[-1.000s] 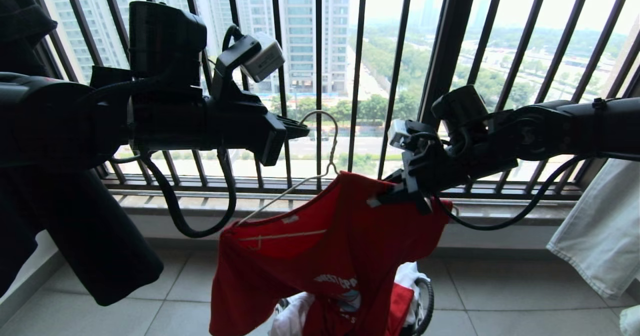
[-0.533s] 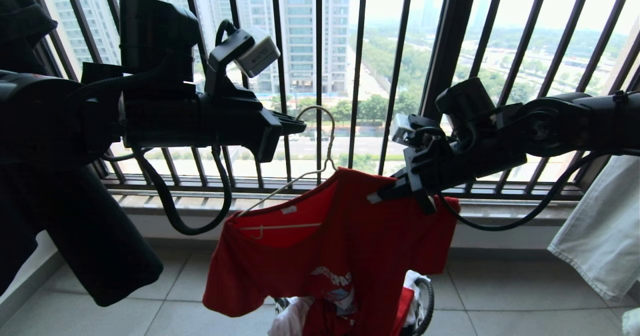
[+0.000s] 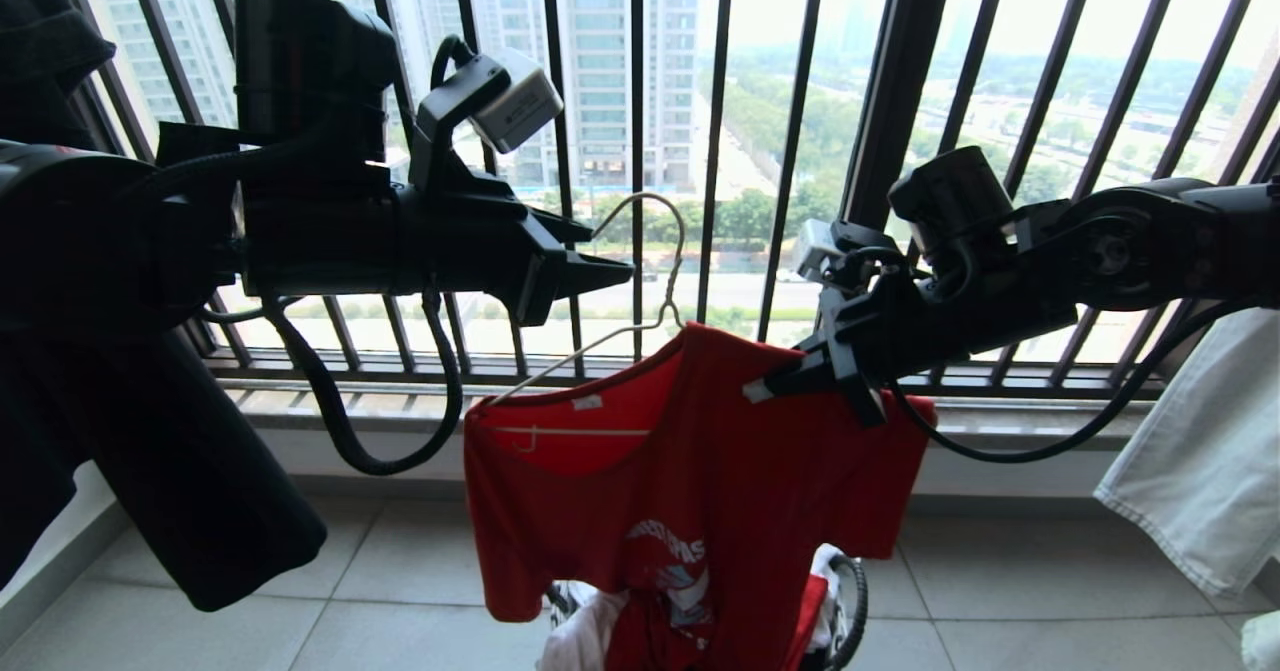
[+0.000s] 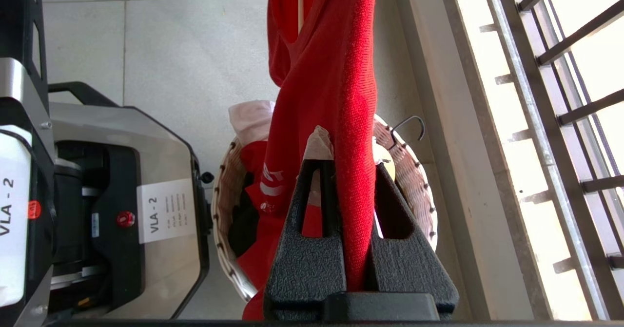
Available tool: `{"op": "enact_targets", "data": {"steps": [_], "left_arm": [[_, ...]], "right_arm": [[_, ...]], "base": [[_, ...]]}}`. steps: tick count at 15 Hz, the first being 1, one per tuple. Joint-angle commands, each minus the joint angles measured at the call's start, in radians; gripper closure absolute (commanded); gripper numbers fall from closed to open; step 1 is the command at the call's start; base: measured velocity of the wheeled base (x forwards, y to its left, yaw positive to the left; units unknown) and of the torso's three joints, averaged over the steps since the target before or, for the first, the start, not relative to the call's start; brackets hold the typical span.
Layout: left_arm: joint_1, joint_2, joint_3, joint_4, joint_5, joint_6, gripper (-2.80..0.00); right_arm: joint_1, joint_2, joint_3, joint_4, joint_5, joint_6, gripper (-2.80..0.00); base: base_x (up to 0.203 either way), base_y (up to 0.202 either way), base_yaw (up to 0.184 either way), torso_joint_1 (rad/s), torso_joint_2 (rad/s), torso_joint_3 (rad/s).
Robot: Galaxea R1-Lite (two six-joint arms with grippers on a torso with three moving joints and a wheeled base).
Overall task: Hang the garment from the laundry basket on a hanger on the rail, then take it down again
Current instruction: Hang the clothes on the clothes rack
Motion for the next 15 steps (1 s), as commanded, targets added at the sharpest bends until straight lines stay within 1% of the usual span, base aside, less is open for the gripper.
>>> {"op": "enact_targets", "data": {"steps": [1,3,7,8,9,11,12,13,14,15], "left_arm": [[0.011,-0.010,0.024,0.000,0.002,0.004,-2.80],[0.036,-0.030,0.054,0.000,0.004,0.005,-2.80],[0.161,-0.135,0.192,0.000,0.007,0.001,-2.80],[0.177,-0.159,0.216,0.001,0.007,-0.016,-2.80],[0.185,-0.178,0.231,0.001,0.009,-0.078,-2.80],[0.185,-0.214,0.248,0.001,0.031,-0.259,-2.80],[0.184,-0.228,0.253,-0.001,0.043,-0.336,-2.80],[0.184,-0.237,0.267,-0.002,0.049,-0.366,-0.29],[0.184,-0.238,0.277,-0.003,0.057,-0.371,0.00],[0.182,-0.235,0.278,-0.001,0.077,-0.387,0.00]], "right_arm": [[-0.001,-0.009,0.005,0.003,0.005,-0.005,0.00],[-0.001,-0.009,0.007,0.003,0.005,-0.005,0.00],[-0.012,-0.023,0.012,0.001,0.005,-0.002,0.00],[-0.020,-0.027,0.011,0.000,0.005,0.000,0.00],[-0.024,-0.029,0.006,-0.001,0.005,0.012,0.00],[-0.041,-0.037,-0.003,-0.003,0.002,0.047,0.00],[-0.049,-0.043,-0.003,-0.003,0.003,0.049,0.00],[-0.058,-0.046,-0.003,-0.003,0.003,0.054,0.00],[-0.064,-0.049,-0.005,-0.003,0.003,0.066,0.00],[-0.068,-0.048,-0.015,-0.003,0.003,0.081,0.00]], "base": [[0.000,0.000,0.000,0.000,0.00,0.000],[0.000,0.000,0.000,0.000,0.00,0.000],[0.000,0.000,0.000,0.000,0.00,0.000],[0.000,0.000,0.000,0.000,0.00,0.000],[0.000,0.000,0.000,0.000,0.00,0.000],[0.000,0.000,0.000,0.000,0.00,0.000],[0.000,0.000,0.000,0.000,0.00,0.000],[0.000,0.000,0.000,0.000,0.00,0.000],[0.000,0.000,0.000,0.000,0.00,0.000],[0.000,0.000,0.000,0.000,0.00,0.000]]}}
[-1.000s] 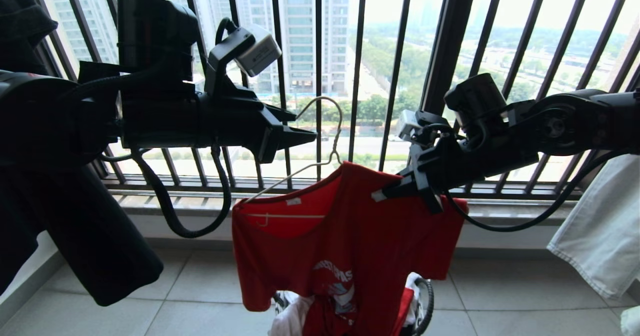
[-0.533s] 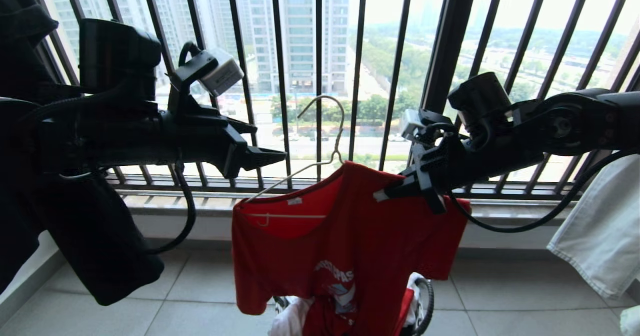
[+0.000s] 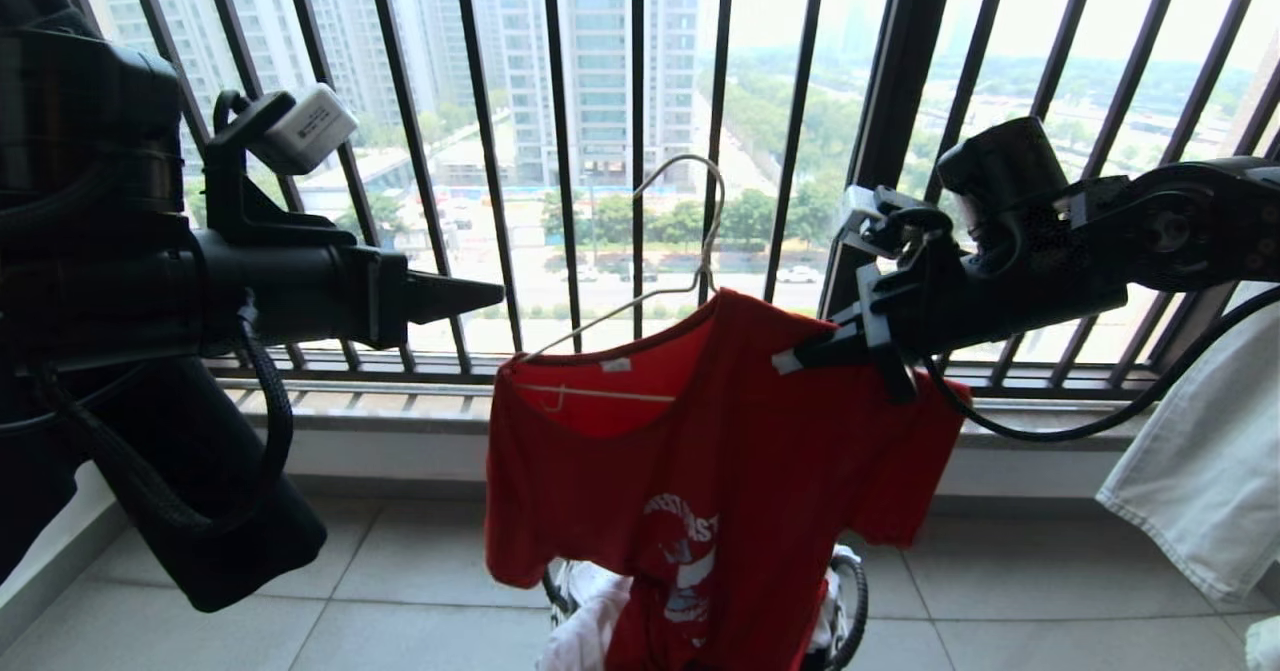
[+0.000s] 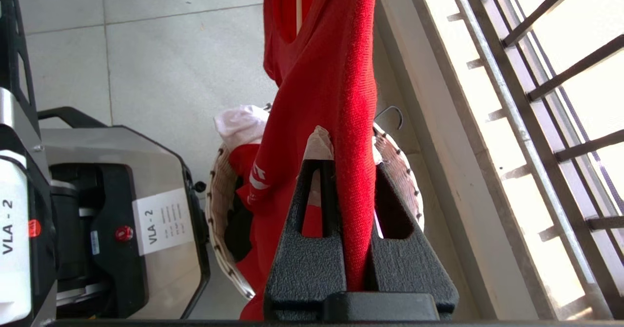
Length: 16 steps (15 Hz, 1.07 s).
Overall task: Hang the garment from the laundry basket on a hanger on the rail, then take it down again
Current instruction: Hang the clothes on the clothes rack
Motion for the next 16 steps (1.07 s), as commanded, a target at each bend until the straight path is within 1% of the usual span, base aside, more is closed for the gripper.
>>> {"op": "enact_targets", "data": {"steps": [1,2,3,4,5,7,8,9,11,12,13,15,16], "left_arm": [[-0.016,-0.008,0.014,0.003,0.034,-0.057,0.00],[-0.028,-0.003,0.019,0.004,0.055,-0.084,0.00],[-0.047,0.016,0.023,0.003,0.089,-0.152,0.00],[-0.068,0.048,0.025,0.001,0.129,-0.176,0.00],[-0.085,0.074,0.025,0.000,0.200,-0.187,0.00],[-0.126,0.107,-0.008,0.002,0.297,-0.219,0.00],[-0.146,0.109,-0.023,0.006,0.326,-0.228,0.00],[-0.164,0.114,-0.044,0.008,0.338,-0.228,0.00],[-0.171,0.144,-0.075,0.011,0.343,-0.229,0.00],[-0.172,0.164,-0.089,0.012,0.349,-0.229,0.00],[-0.172,0.186,-0.097,0.012,0.383,-0.229,0.00],[-0.168,0.201,-0.115,0.011,0.459,-0.229,0.00],[-0.153,0.200,-0.129,0.021,0.469,-0.230,0.00]], "right_arm": [[-0.010,-0.005,-0.021,0.001,0.005,0.033,0.00],[-0.012,-0.005,-0.028,0.001,0.004,0.049,0.00],[-0.017,-0.006,-0.046,0.001,0.003,0.099,0.00],[-0.023,-0.008,-0.054,0.001,0.003,0.116,0.00],[-0.024,-0.009,-0.062,0.001,0.002,0.136,0.00],[-0.034,-0.013,-0.079,-0.004,-0.015,0.222,0.00],[-0.038,-0.016,-0.077,-0.030,-0.018,0.256,0.00],[-0.049,-0.019,-0.071,-0.068,-0.018,0.297,0.00],[-0.054,-0.037,-0.042,-0.147,-0.018,0.365,0.00],[-0.058,-0.043,-0.025,-0.184,-0.020,0.381,0.00],[-0.063,-0.051,-0.005,-0.213,-0.033,0.384,0.00],[-0.069,-0.080,0.036,-0.222,-0.054,0.403,0.00],[-0.072,-0.087,0.039,-0.226,-0.057,0.415,0.00]], "base": [[0.000,0.000,0.000,0.000,0.00,0.000],[0.000,0.000,0.000,0.000,0.00,0.000],[0.000,0.000,0.000,0.000,0.00,0.000],[0.000,0.000,0.000,0.000,0.00,0.000],[0.000,0.000,0.000,0.000,0.00,0.000],[0.000,0.000,0.000,0.000,0.00,0.000],[0.000,0.000,0.000,0.000,0.00,0.000],[0.000,0.000,0.000,0.000,0.00,0.000],[0.000,0.000,0.000,0.000,0.00,0.000],[0.000,0.000,0.000,0.000,0.00,0.000],[0.000,0.000,0.000,0.000,0.00,0.000],[0.000,0.000,0.000,0.000,0.00,0.000],[0.000,0.000,0.000,0.000,0.00,0.000]]}}
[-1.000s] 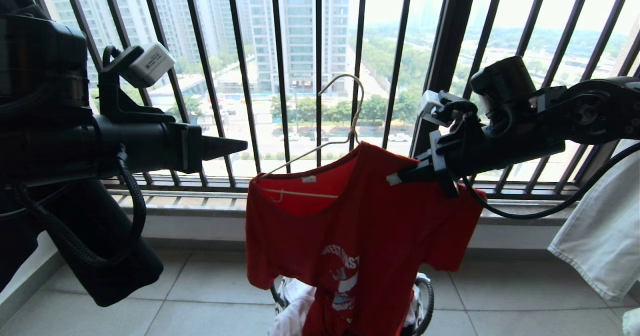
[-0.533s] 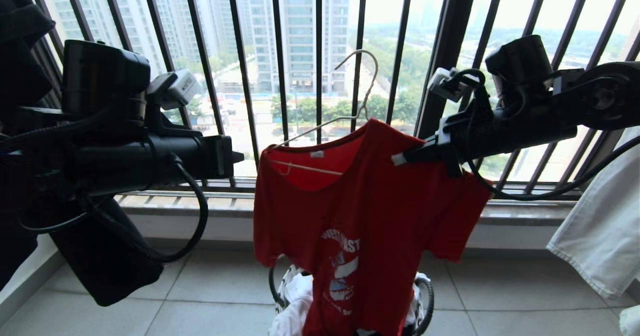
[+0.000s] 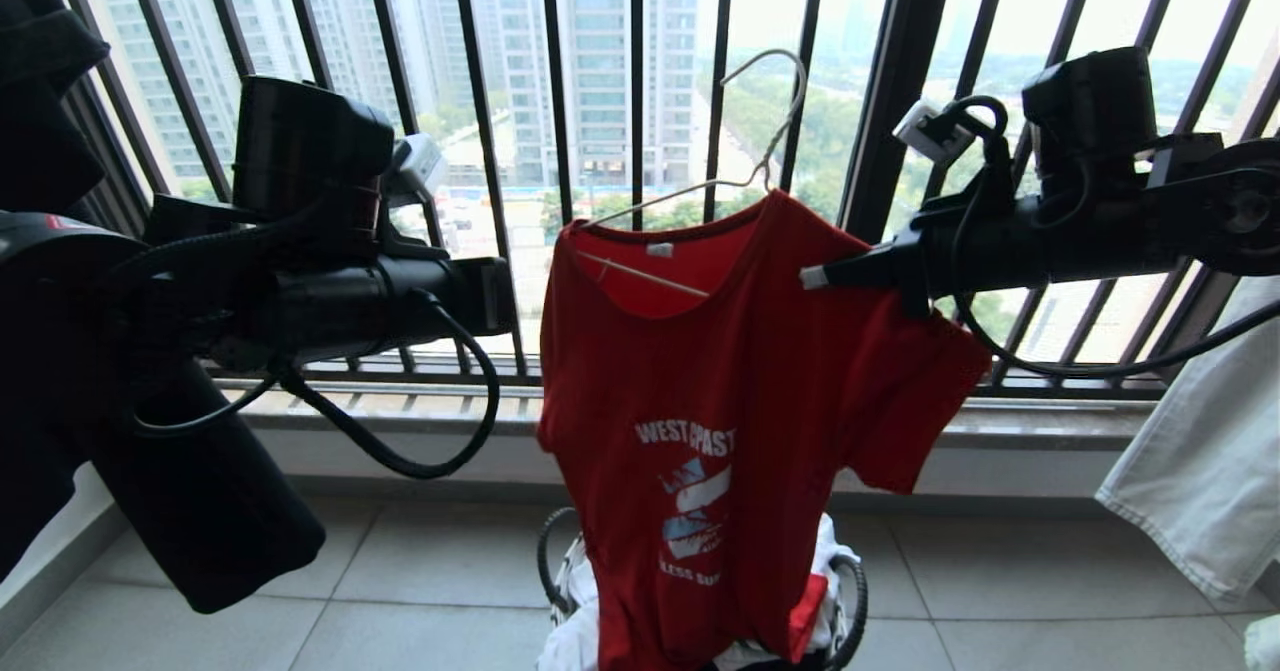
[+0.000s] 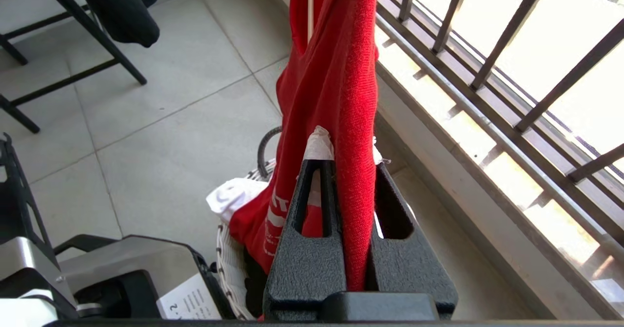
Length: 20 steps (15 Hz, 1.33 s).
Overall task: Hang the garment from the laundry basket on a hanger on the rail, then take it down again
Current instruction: Hang the clothes on the clothes rack
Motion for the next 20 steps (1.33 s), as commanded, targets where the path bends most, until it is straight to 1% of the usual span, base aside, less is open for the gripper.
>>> {"op": "enact_targets", "data": {"steps": [1,3,4,6,7,8,9,10,11,14,15,17,18,19,20], "left_arm": [[0.024,0.022,-0.047,0.048,0.008,-0.006,0.00],[0.032,0.037,-0.120,0.175,-0.004,-0.029,0.00],[0.037,0.049,-0.156,0.226,-0.028,-0.059,0.00],[0.056,0.075,-0.282,0.351,-0.113,-0.152,0.00],[0.072,0.089,-0.345,0.415,-0.159,-0.212,0.00],[0.099,0.100,-0.387,0.469,-0.232,-0.272,0.00],[0.126,0.104,-0.398,0.485,-0.283,-0.291,0.00],[0.133,0.106,-0.400,0.487,-0.292,-0.295,0.00],[0.136,0.107,-0.400,0.487,-0.290,-0.294,-2.80],[0.136,0.104,-0.391,0.483,-0.279,-0.293,-2.80],[0.135,0.107,-0.381,0.461,-0.271,-0.291,-2.80],[0.133,0.112,-0.336,0.377,-0.263,-0.289,-2.80],[0.133,0.121,-0.322,0.326,-0.240,-0.287,-2.80],[0.132,0.140,-0.314,0.286,-0.200,-0.287,-2.80],[0.132,0.152,-0.313,0.277,-0.183,-0.287,-2.80]], "right_arm": [[-0.003,-0.035,0.009,0.001,0.001,0.009,0.00],[-0.002,-0.055,0.013,0.008,0.001,0.011,0.00],[-0.002,-0.052,0.016,0.010,0.002,0.009,0.00],[0.007,-0.049,0.016,0.027,0.002,0.008,0.00],[0.012,-0.049,0.016,0.038,0.002,0.008,0.00],[0.020,-0.047,0.016,0.054,0.002,0.008,0.00],[0.023,-0.045,0.016,0.054,0.002,0.008,0.00],[0.030,-0.042,0.016,0.056,0.002,0.009,0.00],[0.036,-0.040,0.016,0.057,0.002,0.009,0.00],[0.052,-0.037,0.016,0.067,0.002,0.009,0.00],[0.058,-0.037,0.016,0.077,0.002,0.009,0.00],[0.067,-0.037,0.016,0.079,0.002,0.011,0.00],[0.074,-0.038,0.016,0.080,0.002,0.011,0.00],[0.080,-0.038,0.016,0.086,0.002,0.013,0.00],[0.086,-0.040,0.016,0.091,0.002,0.024,0.00]], "base": [[0.000,0.000,0.000,0.000,0.00,0.000],[0.000,0.000,0.000,0.000,0.00,0.000],[0.000,0.000,0.000,0.000,0.00,0.000],[0.000,0.000,0.000,0.000,0.00,0.000],[0.000,0.000,0.000,0.000,0.00,0.000],[0.000,0.000,0.000,0.000,0.00,0.000],[0.000,0.000,0.000,0.000,0.00,0.000],[0.000,0.000,0.000,0.000,0.00,0.000],[0.000,0.000,0.000,0.000,0.00,0.000],[0.000,0.000,0.000,0.000,0.00,0.000],[0.000,0.000,0.000,0.000,0.00,0.000],[0.000,0.000,0.000,0.000,0.00,0.000],[0.000,0.000,0.000,0.000,0.00,0.000],[0.000,0.000,0.000,0.000,0.00,0.000],[0.000,0.000,0.000,0.000,0.00,0.000]]}}
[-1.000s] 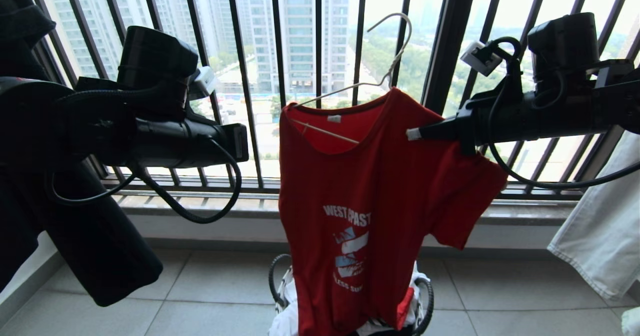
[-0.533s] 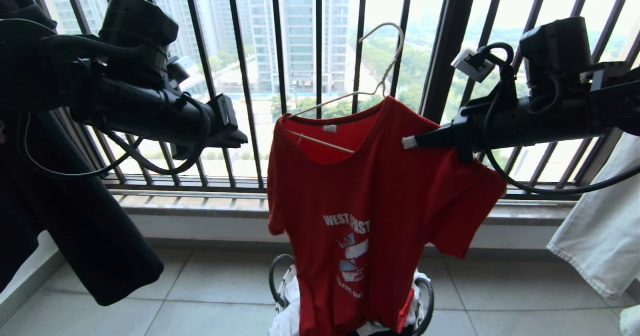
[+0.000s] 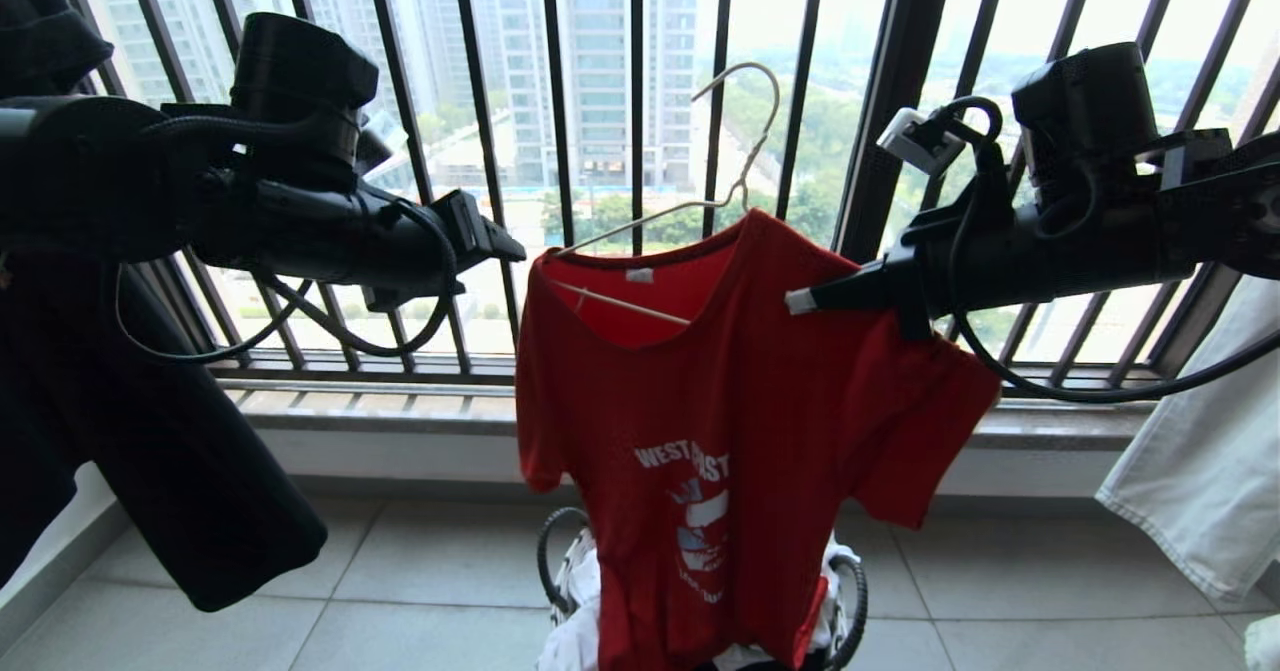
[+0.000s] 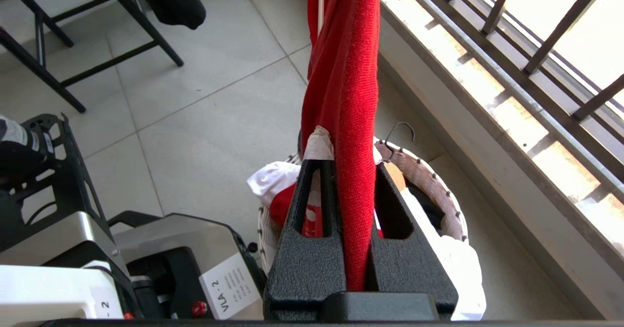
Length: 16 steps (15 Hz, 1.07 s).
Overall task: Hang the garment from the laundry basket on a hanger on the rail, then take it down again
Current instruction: Hang the clothes on the clothes rack
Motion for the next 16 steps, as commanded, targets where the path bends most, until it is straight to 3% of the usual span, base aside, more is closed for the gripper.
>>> {"op": "enact_targets", "data": {"steps": [1,3,10,13,16], "left_arm": [[-0.001,0.035,0.008,-0.013,0.022,-0.004,-2.80],[-0.001,0.051,0.004,-0.015,0.067,-0.001,-2.80],[0.001,0.079,0.002,-0.044,0.081,0.005,-2.80],[-0.001,0.092,0.002,-0.049,0.130,0.007,-2.80],[-0.001,0.095,0.004,-0.049,0.136,0.022,-2.80]], "right_arm": [[0.019,-0.002,0.000,0.003,0.004,0.016,0.00],[0.025,-0.003,0.000,0.005,0.004,0.016,0.00],[0.051,-0.015,0.018,0.005,0.004,0.017,0.00],[0.056,-0.021,0.022,0.005,0.004,0.016,0.00],[0.056,-0.023,0.023,0.005,0.004,0.017,0.00]], "base": [[0.000,0.000,0.000,0.000,0.00,0.000],[0.000,0.000,0.000,0.000,0.00,0.000],[0.000,0.000,0.000,0.000,0.00,0.000],[0.000,0.000,0.000,0.000,0.00,0.000],[0.000,0.000,0.000,0.000,0.00,0.000]]}}
